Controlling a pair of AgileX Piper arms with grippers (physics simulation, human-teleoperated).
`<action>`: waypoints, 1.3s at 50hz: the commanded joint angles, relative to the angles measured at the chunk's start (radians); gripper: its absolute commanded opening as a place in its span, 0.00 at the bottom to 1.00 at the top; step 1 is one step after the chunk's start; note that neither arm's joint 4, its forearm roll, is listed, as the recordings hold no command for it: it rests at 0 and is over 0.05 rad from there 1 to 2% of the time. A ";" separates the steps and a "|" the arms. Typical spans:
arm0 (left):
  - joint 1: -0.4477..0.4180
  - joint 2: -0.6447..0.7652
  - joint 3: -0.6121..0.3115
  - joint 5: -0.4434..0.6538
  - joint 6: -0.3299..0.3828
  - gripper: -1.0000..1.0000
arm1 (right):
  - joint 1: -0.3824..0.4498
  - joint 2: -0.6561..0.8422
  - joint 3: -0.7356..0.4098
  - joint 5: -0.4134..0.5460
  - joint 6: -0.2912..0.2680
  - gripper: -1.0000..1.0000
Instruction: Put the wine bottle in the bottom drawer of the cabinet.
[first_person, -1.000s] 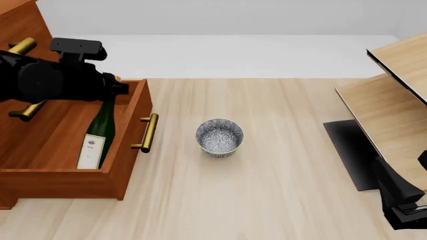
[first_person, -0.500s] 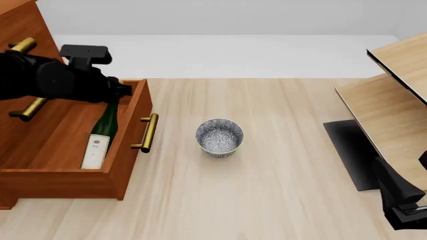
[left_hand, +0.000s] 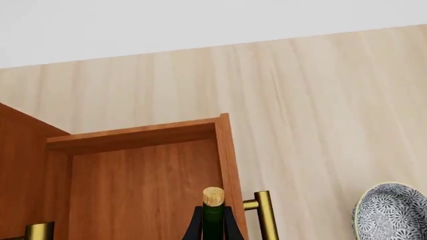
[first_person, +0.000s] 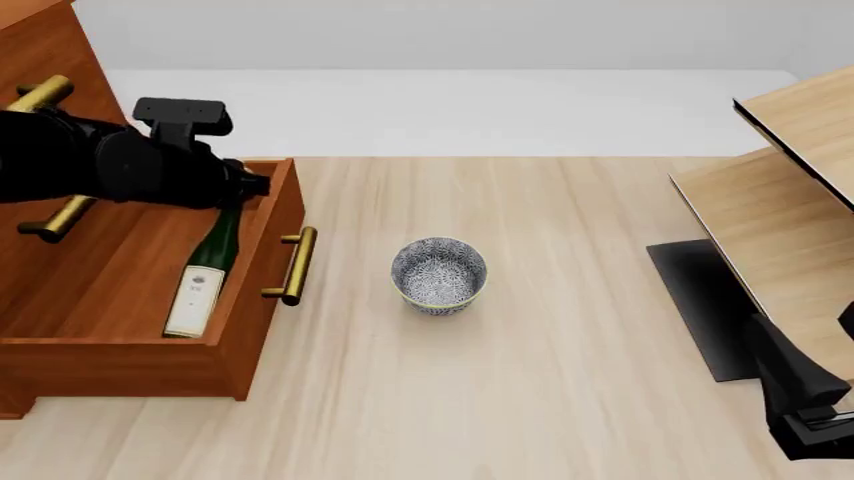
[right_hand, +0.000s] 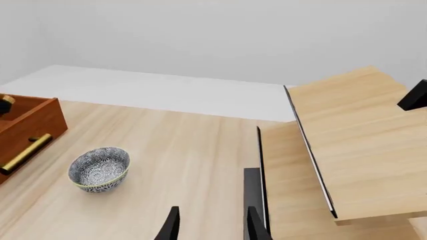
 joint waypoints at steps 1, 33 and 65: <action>0.003 0.029 0.004 0.002 0.004 0.00 | 0.000 0.003 0.000 -0.003 -0.001 1.00; 0.028 0.083 0.009 -0.037 0.013 0.00 | 0.002 0.019 0.002 -0.015 -0.001 1.00; 0.034 0.090 0.011 -0.046 0.008 0.00 | 0.005 0.023 0.001 -0.019 -0.002 1.00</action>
